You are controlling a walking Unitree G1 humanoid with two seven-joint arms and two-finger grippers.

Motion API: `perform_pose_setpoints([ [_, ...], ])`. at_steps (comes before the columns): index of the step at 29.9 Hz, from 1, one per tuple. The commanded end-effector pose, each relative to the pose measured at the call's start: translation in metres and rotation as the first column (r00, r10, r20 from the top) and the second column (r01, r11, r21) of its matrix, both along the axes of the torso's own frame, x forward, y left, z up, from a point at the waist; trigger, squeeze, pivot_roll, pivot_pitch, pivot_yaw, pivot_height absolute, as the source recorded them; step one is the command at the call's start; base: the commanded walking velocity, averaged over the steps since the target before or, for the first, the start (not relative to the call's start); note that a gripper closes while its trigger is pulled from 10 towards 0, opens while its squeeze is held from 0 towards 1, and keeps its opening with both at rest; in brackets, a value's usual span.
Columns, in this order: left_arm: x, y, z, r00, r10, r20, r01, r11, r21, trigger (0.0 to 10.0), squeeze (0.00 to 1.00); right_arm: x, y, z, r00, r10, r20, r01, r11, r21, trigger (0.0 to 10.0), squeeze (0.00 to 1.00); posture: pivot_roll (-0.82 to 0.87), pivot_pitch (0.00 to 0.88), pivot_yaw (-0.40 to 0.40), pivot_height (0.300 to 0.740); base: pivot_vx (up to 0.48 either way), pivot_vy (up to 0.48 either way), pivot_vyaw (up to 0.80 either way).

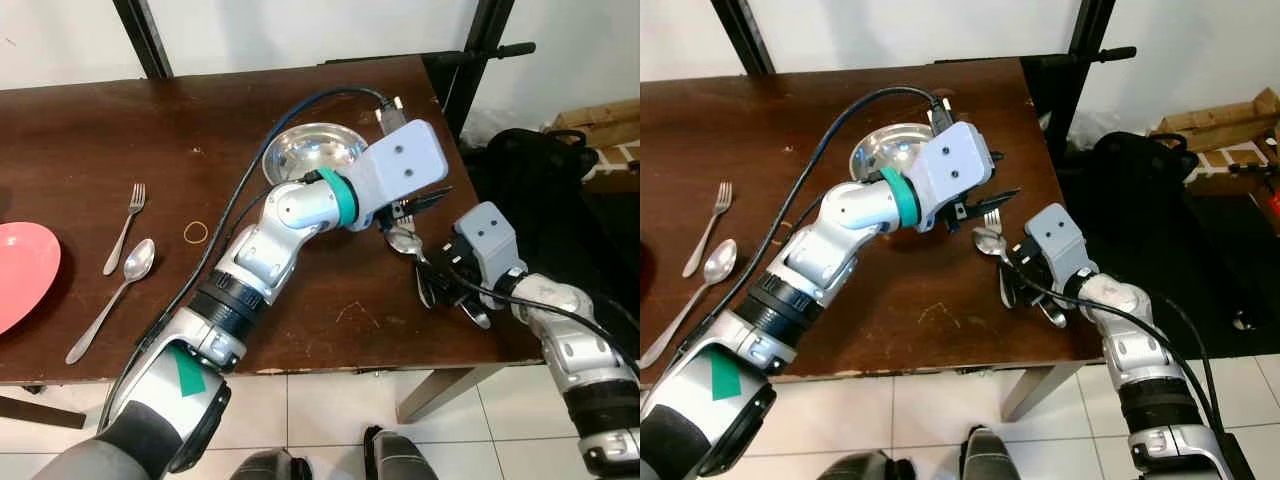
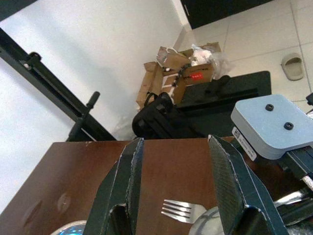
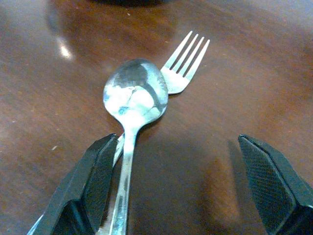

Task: Setting the table

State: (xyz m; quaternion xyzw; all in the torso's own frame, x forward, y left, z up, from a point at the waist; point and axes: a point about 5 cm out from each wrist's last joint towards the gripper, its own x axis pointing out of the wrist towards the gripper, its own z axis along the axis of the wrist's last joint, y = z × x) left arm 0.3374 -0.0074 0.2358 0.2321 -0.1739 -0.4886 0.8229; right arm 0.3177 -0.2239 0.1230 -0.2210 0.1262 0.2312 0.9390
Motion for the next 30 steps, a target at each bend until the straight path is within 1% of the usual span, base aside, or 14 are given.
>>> perform_pose_setpoints([
  [1,0.003,0.005,-0.003,1.000,0.019,-0.009,-0.019,1.000,0.001,10.0,0.00,-0.003,0.001,-0.012,0.999,-0.004,-0.043,0.004,1.000,-0.014,10.0,0.00,-0.16,0.009,0.144,0.740,0.000,0.000,0.00],
  [3,0.005,0.010,-0.006,0.999,0.046,-0.019,-0.046,0.999,-0.011,10.0,0.00,0.001,0.002,-0.012,0.999,-0.012,-0.040,0.011,1.000,-0.024,10.0,0.00,-0.16,0.006,0.140,0.740,0.000,0.000,0.00],
  [4,0.006,0.015,-0.010,0.997,0.067,-0.029,-0.067,0.998,-0.020,10.0,0.00,0.006,0.002,-0.011,0.999,-0.017,-0.039,0.016,1.000,-0.021,8.6,0.00,-0.15,0.000,0.133,0.740,0.000,0.000,0.00],
  [5,0.006,0.020,-0.013,0.996,0.079,-0.037,-0.080,0.997,-0.023,10.0,0.00,0.009,0.004,-0.011,0.999,-0.017,-0.041,0.017,1.000,-0.008,3.6,0.00,-0.15,0.000,0.131,0.740,0.000,0.000,0.00],
  [6,0.006,0.020,-0.013,0.996,0.079,-0.037,-0.080,0.997,-0.023,10.0,0.00,0.009,0.004,-0.011,0.999,-0.017,-0.041,0.017,1.000,-0.008,3.6,0.00,-0.15,0.000,0.131,0.740,0.000,0.000,0.00],
  [7,0.006,0.023,-0.016,0.995,0.088,-0.042,-0.089,0.996,-0.022,10.0,0.00,0.011,0.008,-0.011,0.999,-0.001,-0.047,0.001,1.000,0.012,0.0,0.00,-0.14,0.000,0.125,0.740,0.000,0.000,0.00],
  [13,0.006,0.030,-0.019,0.993,0.107,-0.047,-0.108,0.994,-0.019,10.0,0.00,0.009,0.026,-0.016,0.990,0.121,-0.074,-0.118,0.992,0.044,0.0,0.00,-0.13,0.000,0.116,0.740,0.000,0.000,0.00],
  [14,0.006,0.031,-0.021,0.993,0.110,-0.049,-0.111,0.994,-0.019,10.0,0.00,0.007,0.033,-0.019,0.981,0.170,-0.092,-0.165,0.985,0.054,0.0,0.00,-0.12,0.002,0.111,0.740,0.000,0.000,0.00],
  [15,0.006,0.031,-0.021,0.993,0.110,-0.049,-0.111,0.994,-0.019,10.0,0.00,0.007,0.033,-0.019,0.981,0.170,-0.092,-0.165,0.985,0.054,0.0,0.00,-0.12,0.002,0.111,0.740,0.000,0.000,0.00],
  [17,0.006,0.032,-0.023,0.992,0.116,-0.054,-0.117,0.993,-0.022,10.0,0.00,0.006,0.046,-0.022,0.968,0.230,-0.104,-0.223,0.972,0.075,0.0,0.00,-0.12,0.003,0.109,0.740,0.000,0.000,0.00],
  [19,0.006,0.032,-0.023,0.992,0.116,-0.054,-0.117,0.993,-0.022,10.0,0.00,0.006,0.046,-0.022,0.968,0.230,-0.104,-0.223,0.972,0.075,0.0,0.00,-0.12,0.003,0.109,0.740,0.000,0.000,0.00],
  [22,0.006,0.033,-0.024,0.991,0.124,-0.054,-0.125,0.992,-0.023,10.0,0.00,0.009,0.059,-0.018,0.963,0.258,-0.077,-0.247,0.961,0.127,0.0,0.00,-0.12,0.005,0.105,0.740,0.000,0.000,0.00],
  [27,0.006,0.033,-0.024,0.990,0.127,-0.054,-0.128,0.992,-0.024,10.0,0.00,0.010,0.065,-0.015,0.962,0.266,-0.061,-0.254,0.955,0.152,0.0,0.00,-0.12,0.005,0.105,0.740,0.000,0.000,0.00],
  [30,0.006,0.032,-0.024,0.990,0.131,-0.054,-0.133,0.991,-0.028,10.0,0.00,0.014,0.077,-0.009,0.963,0.269,-0.022,-0.260,0.945,0.199,0.0,0.00,-0.12,0.005,0.102,0.740,0.000,0.000,0.00],
])
